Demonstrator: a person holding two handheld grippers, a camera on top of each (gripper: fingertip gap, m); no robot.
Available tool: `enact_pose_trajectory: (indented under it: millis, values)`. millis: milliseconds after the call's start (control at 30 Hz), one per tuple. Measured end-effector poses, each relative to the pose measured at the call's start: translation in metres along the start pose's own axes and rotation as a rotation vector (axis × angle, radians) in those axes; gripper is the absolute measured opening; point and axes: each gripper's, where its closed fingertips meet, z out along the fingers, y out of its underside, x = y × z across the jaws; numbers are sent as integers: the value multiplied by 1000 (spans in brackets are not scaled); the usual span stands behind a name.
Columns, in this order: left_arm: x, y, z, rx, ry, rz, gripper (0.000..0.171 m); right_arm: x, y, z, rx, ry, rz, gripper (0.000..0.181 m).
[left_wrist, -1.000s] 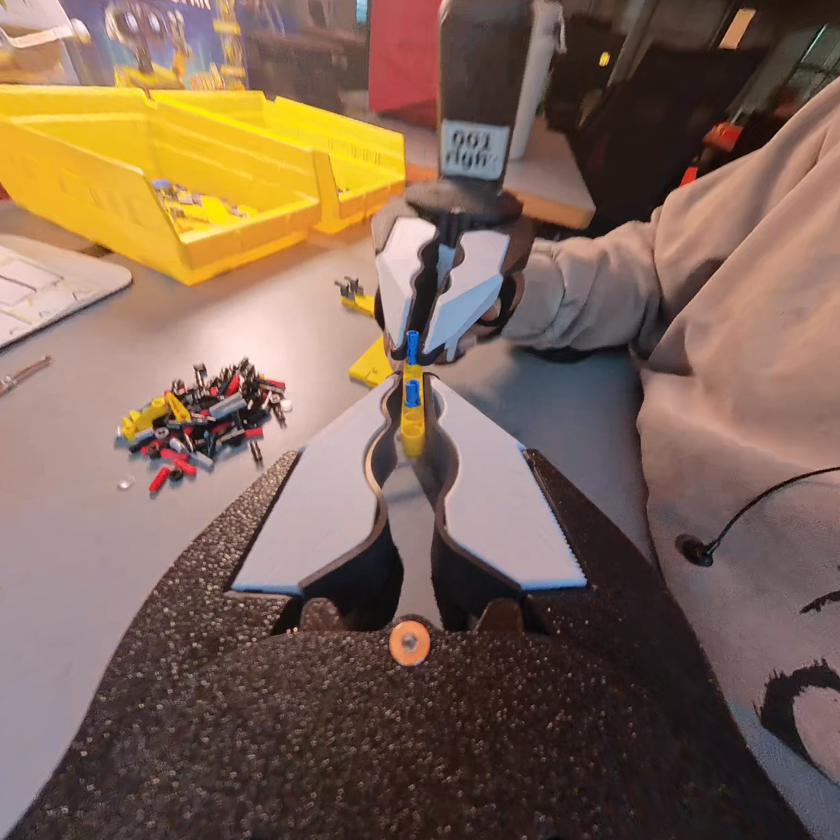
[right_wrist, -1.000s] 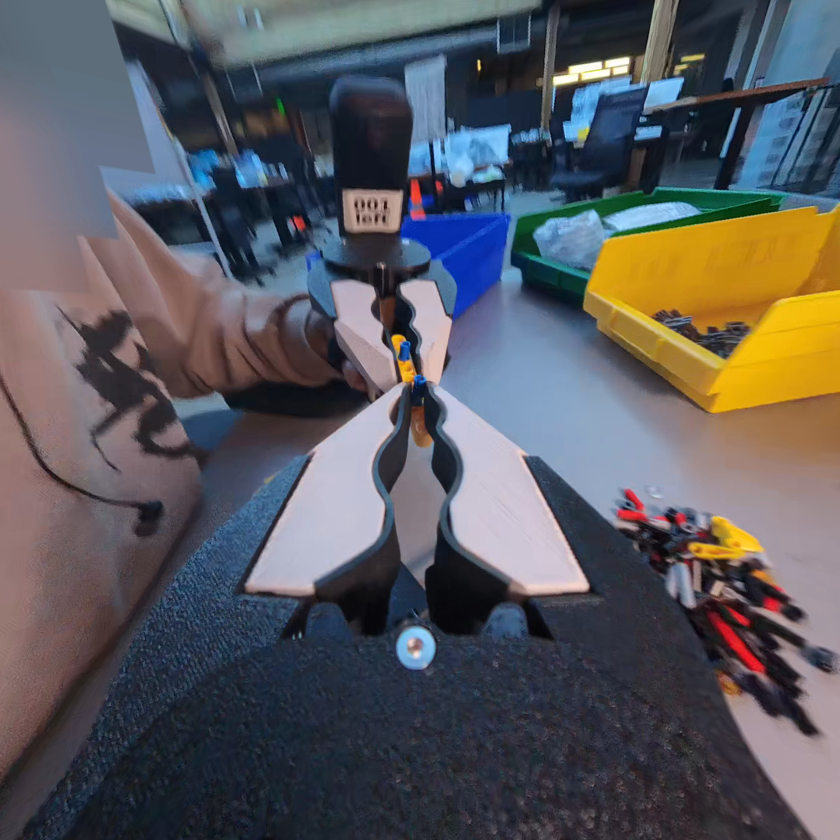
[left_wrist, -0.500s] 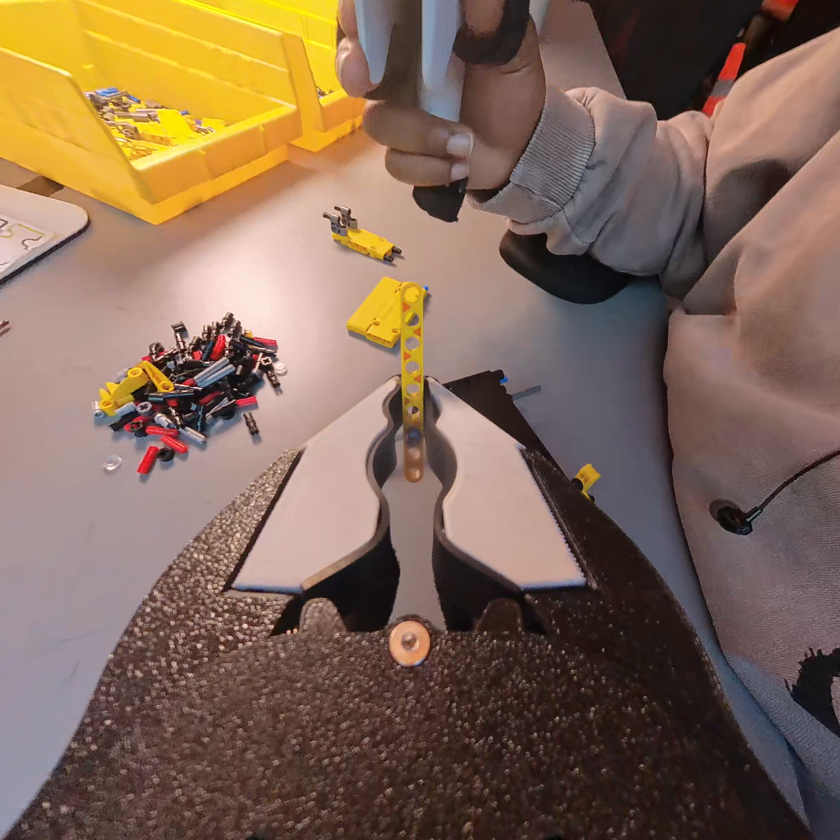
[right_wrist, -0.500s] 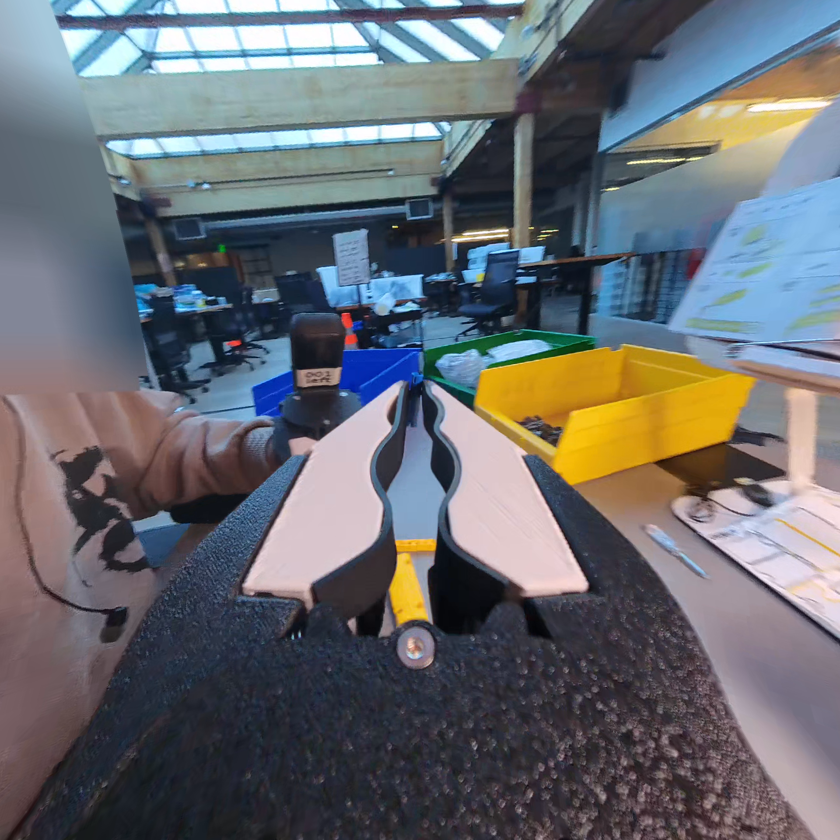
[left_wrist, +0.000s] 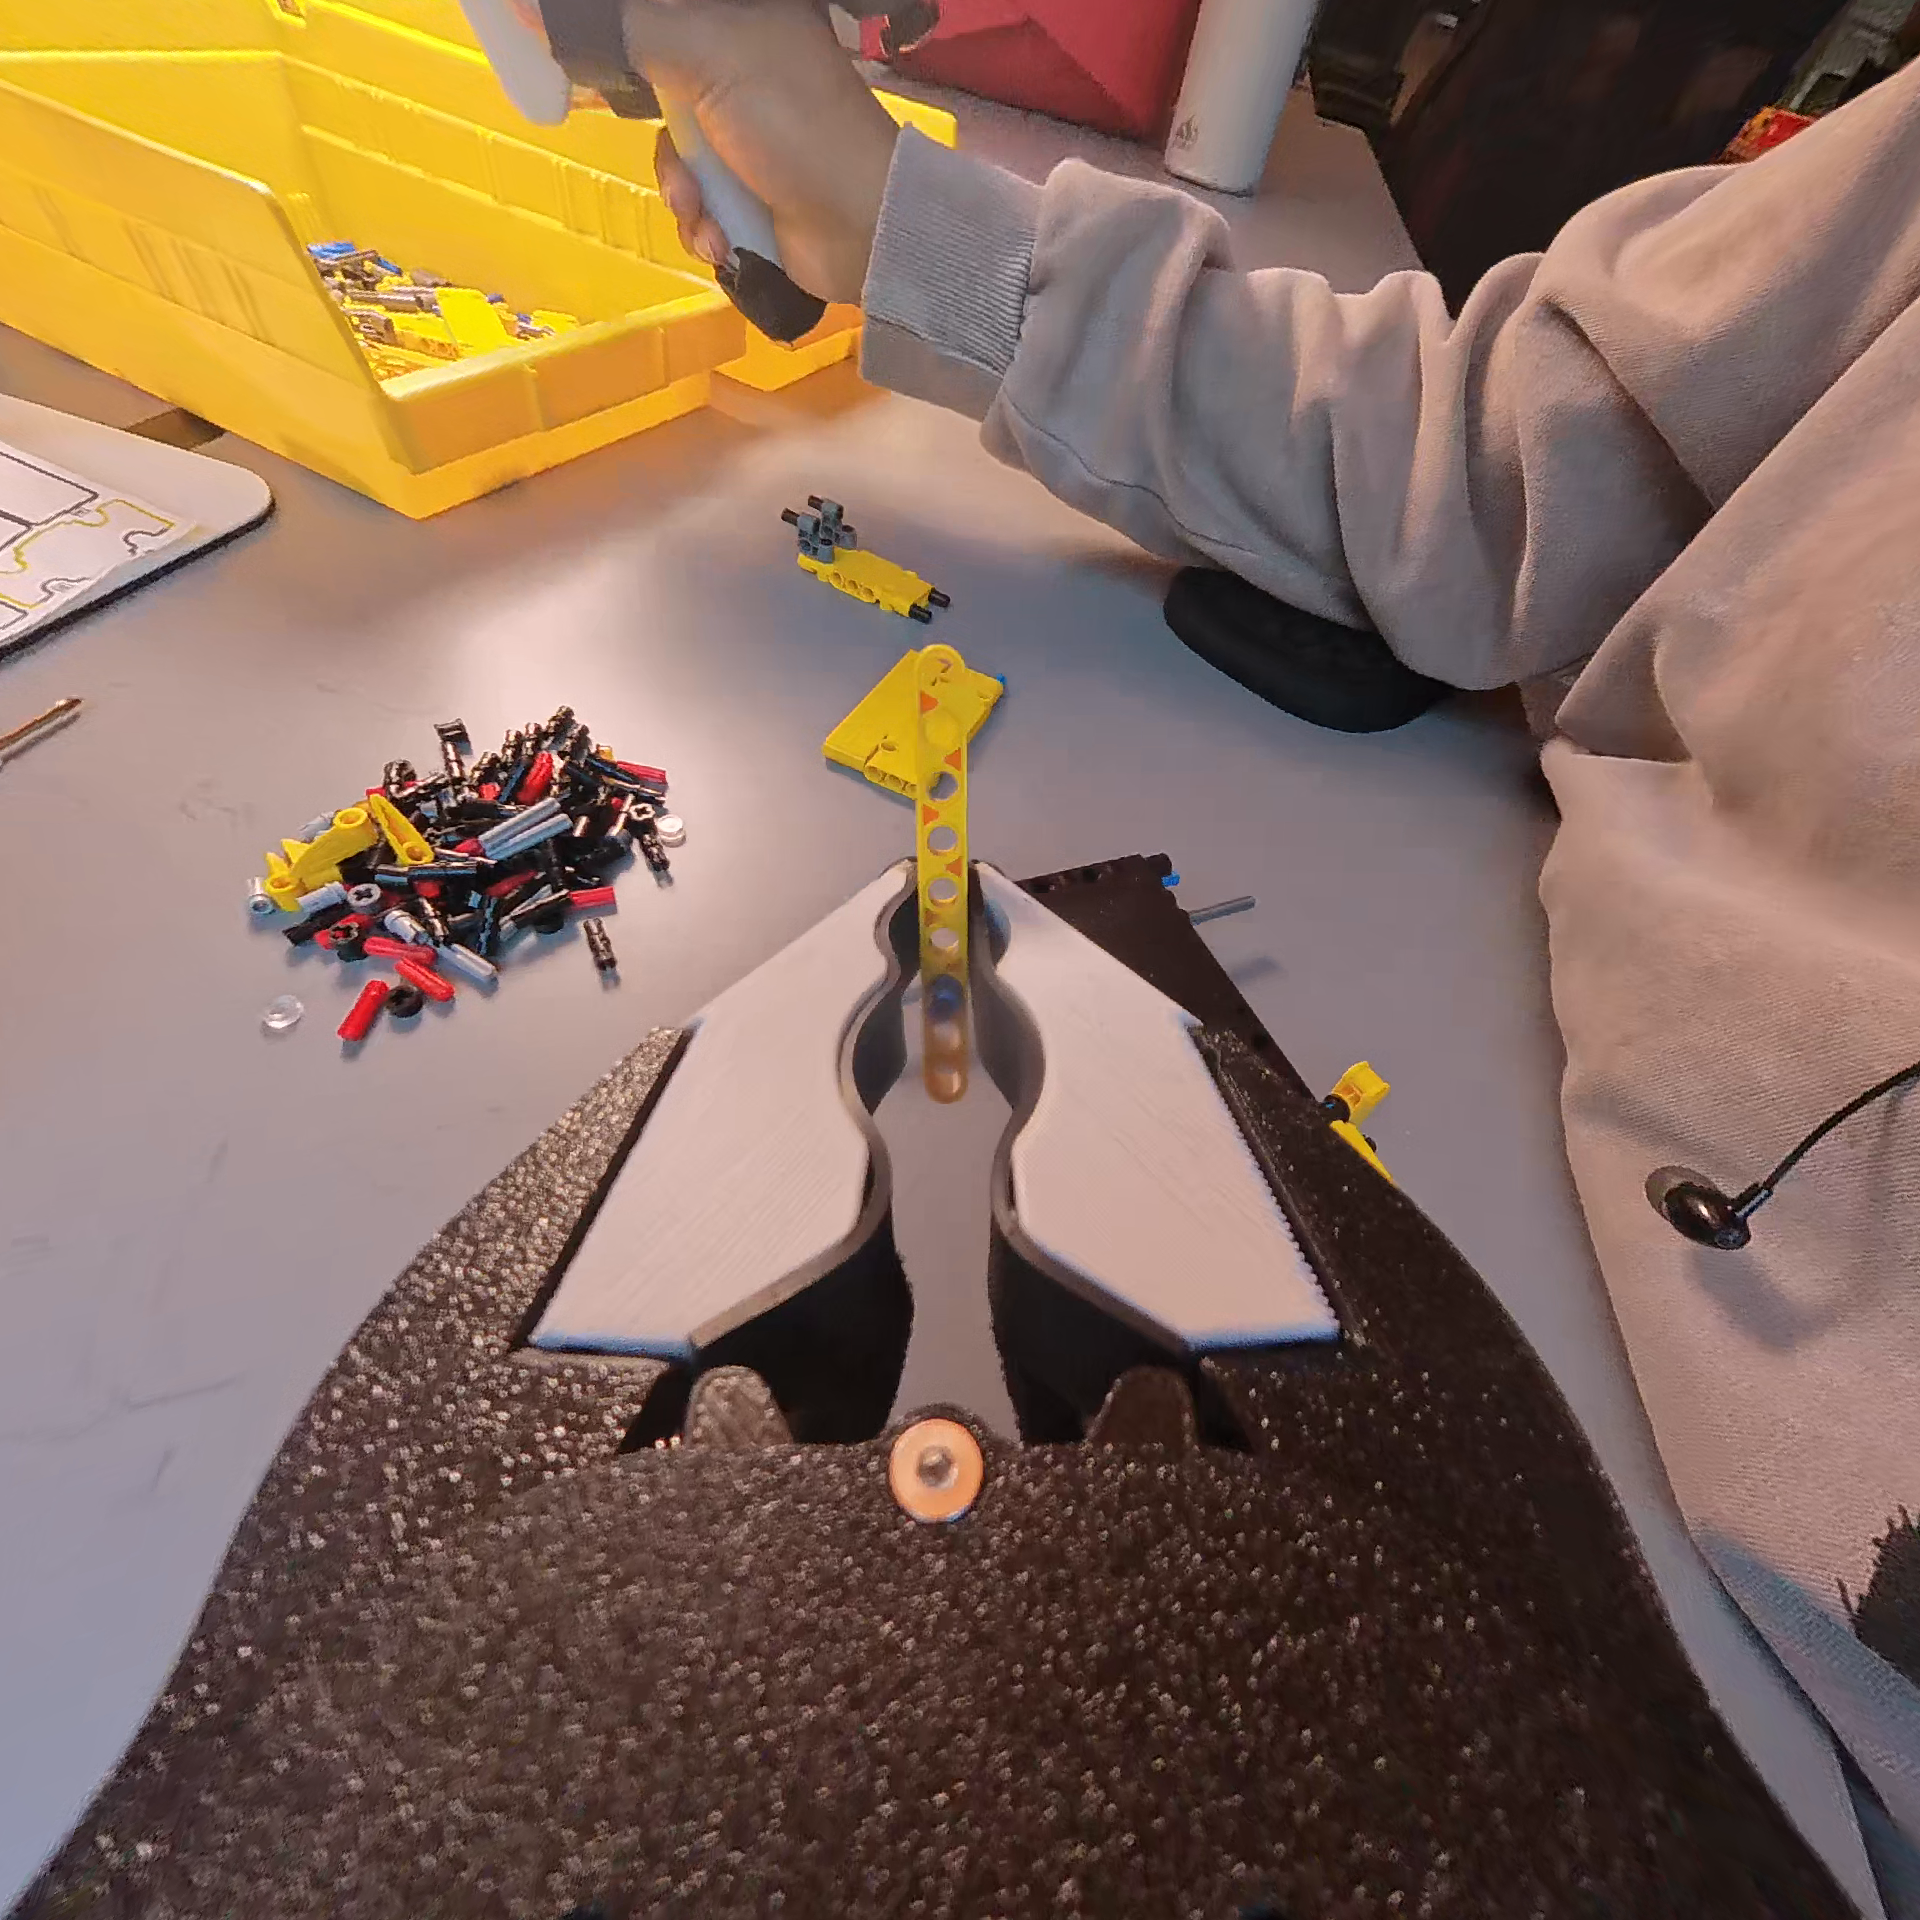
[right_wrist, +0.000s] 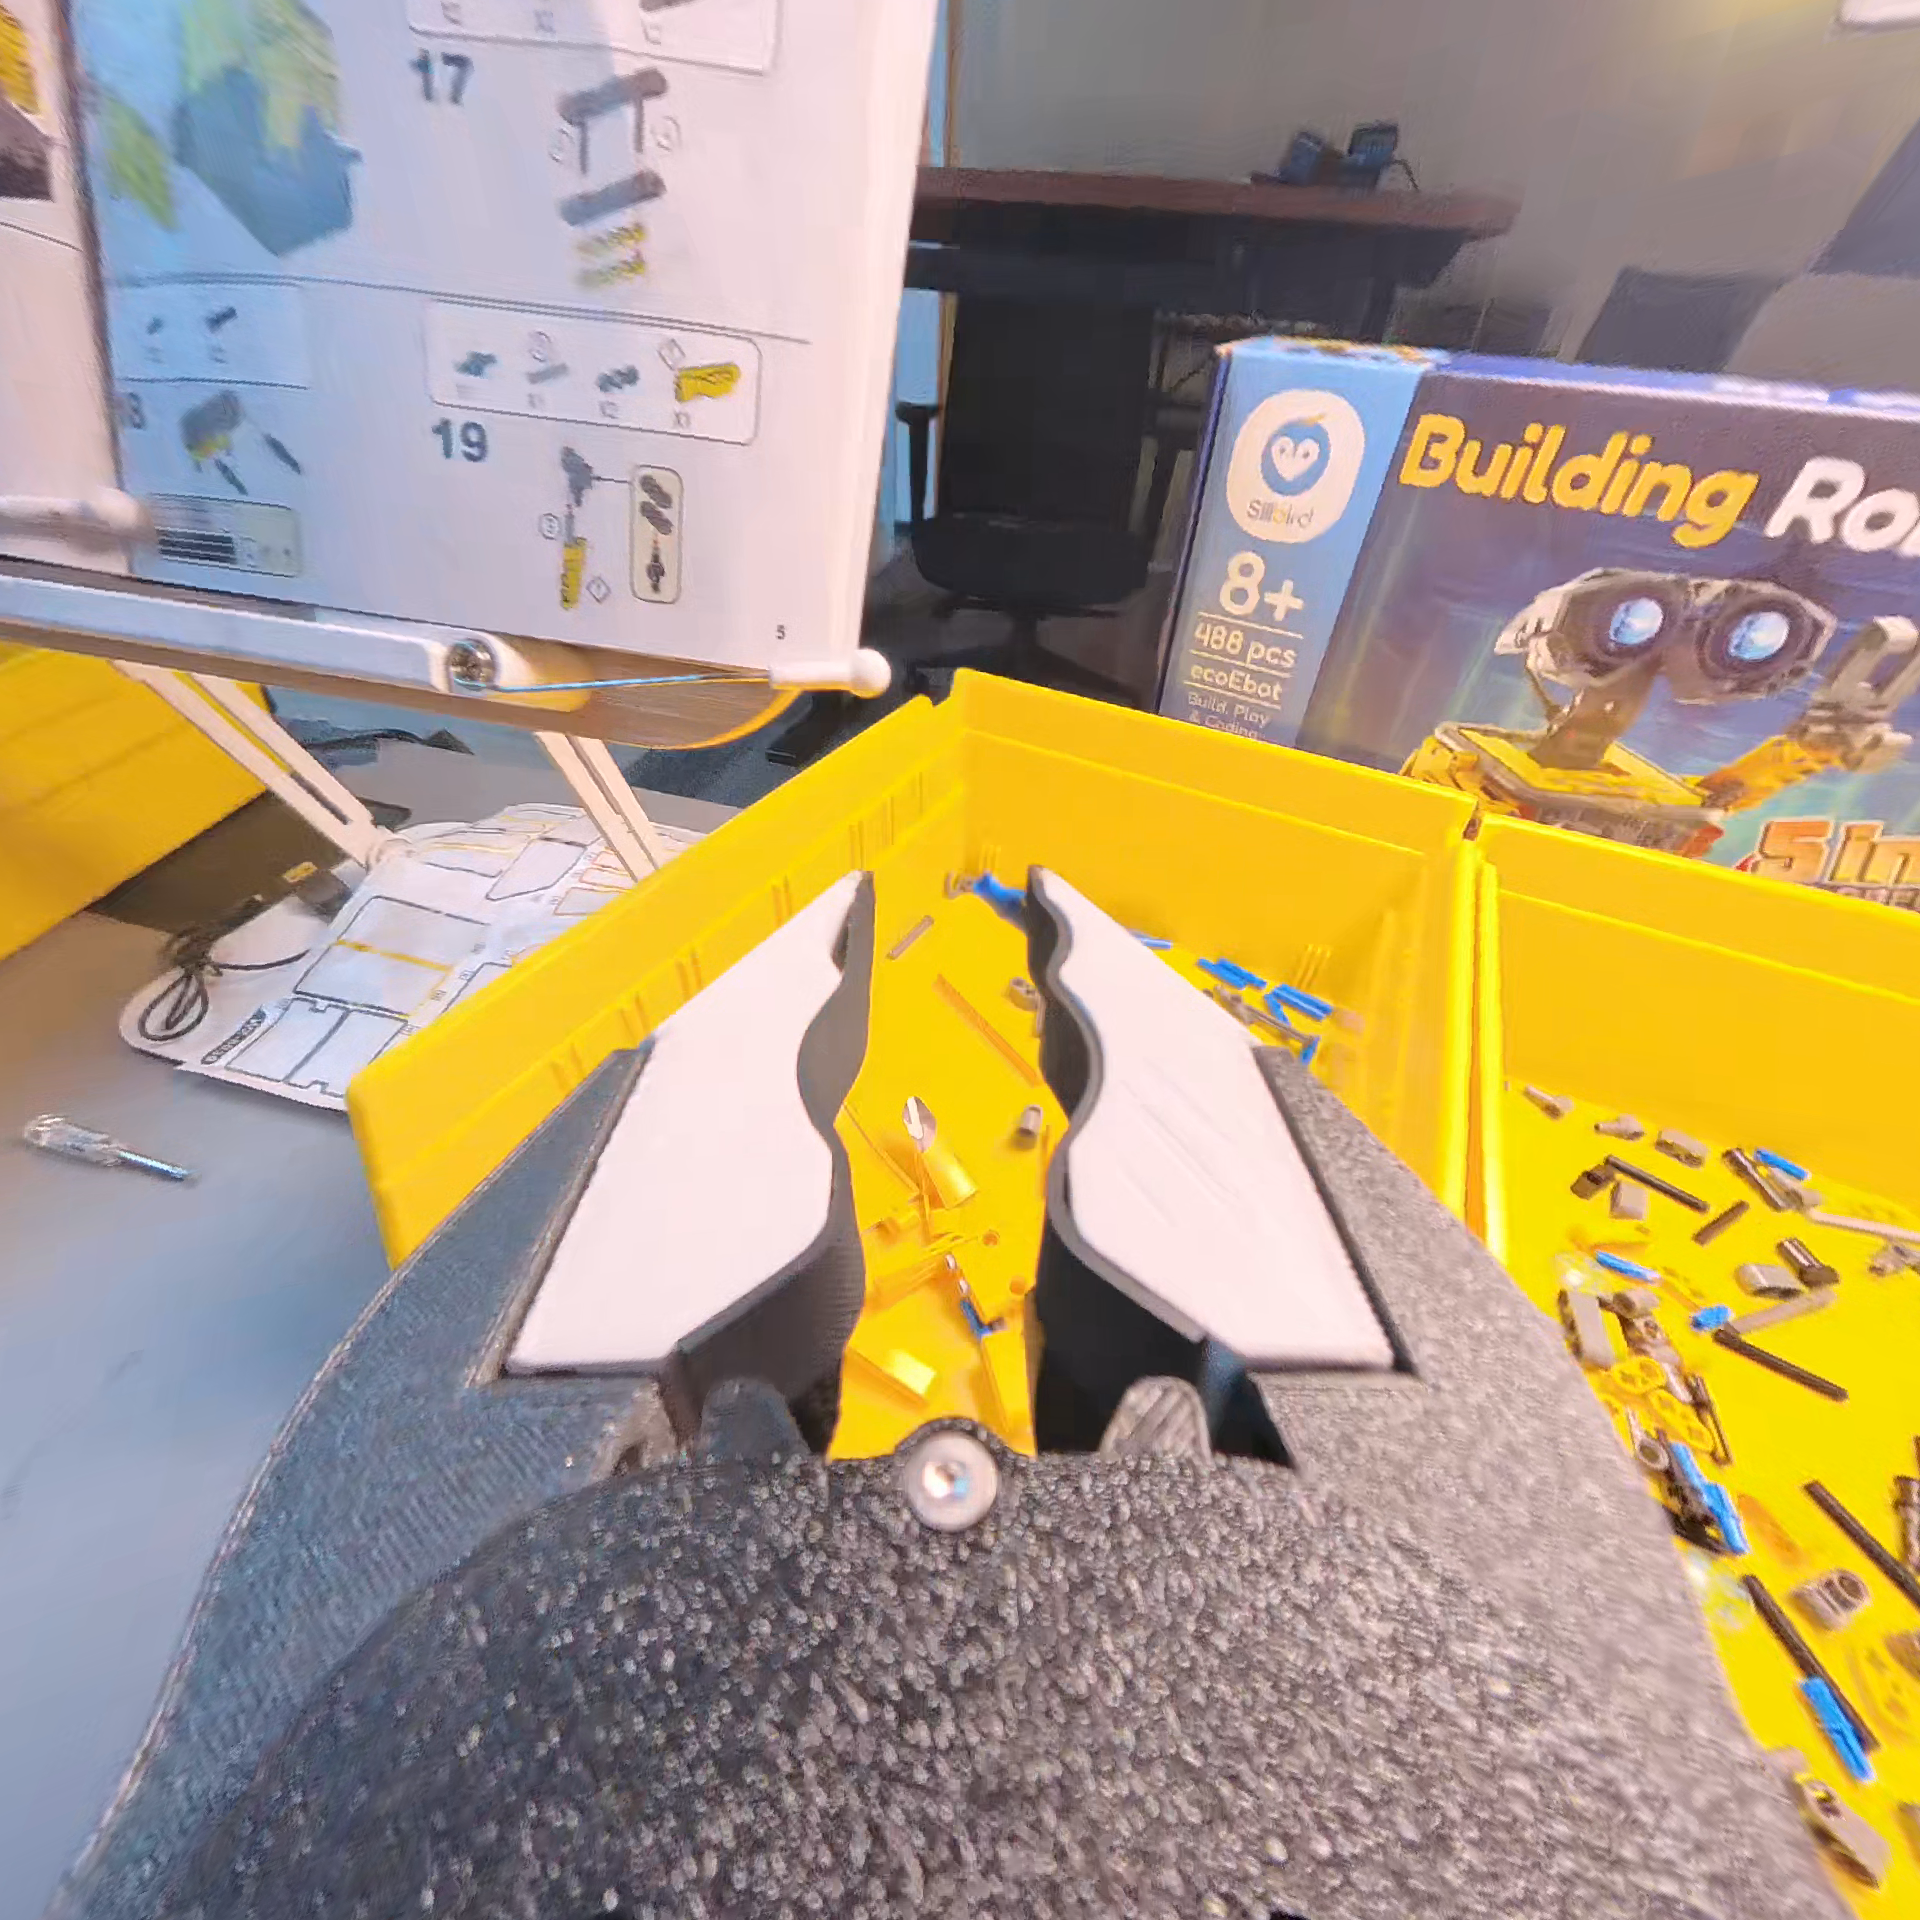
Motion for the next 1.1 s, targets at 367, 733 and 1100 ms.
enact_pose_trajectory:
  millis: [367,733,1100]
  values:
    - [-4,-1,0,27,-12,3,6,-113,-55,-78,162,-593,-55,37]
    - [-4,1,-2,-9,-63,90,6,-353,39,-212,-97,-1477,-407,15]
    - [-7,0,-7,-8,-61,84,6,-346,87,-207,-287,-1480,-522,7]
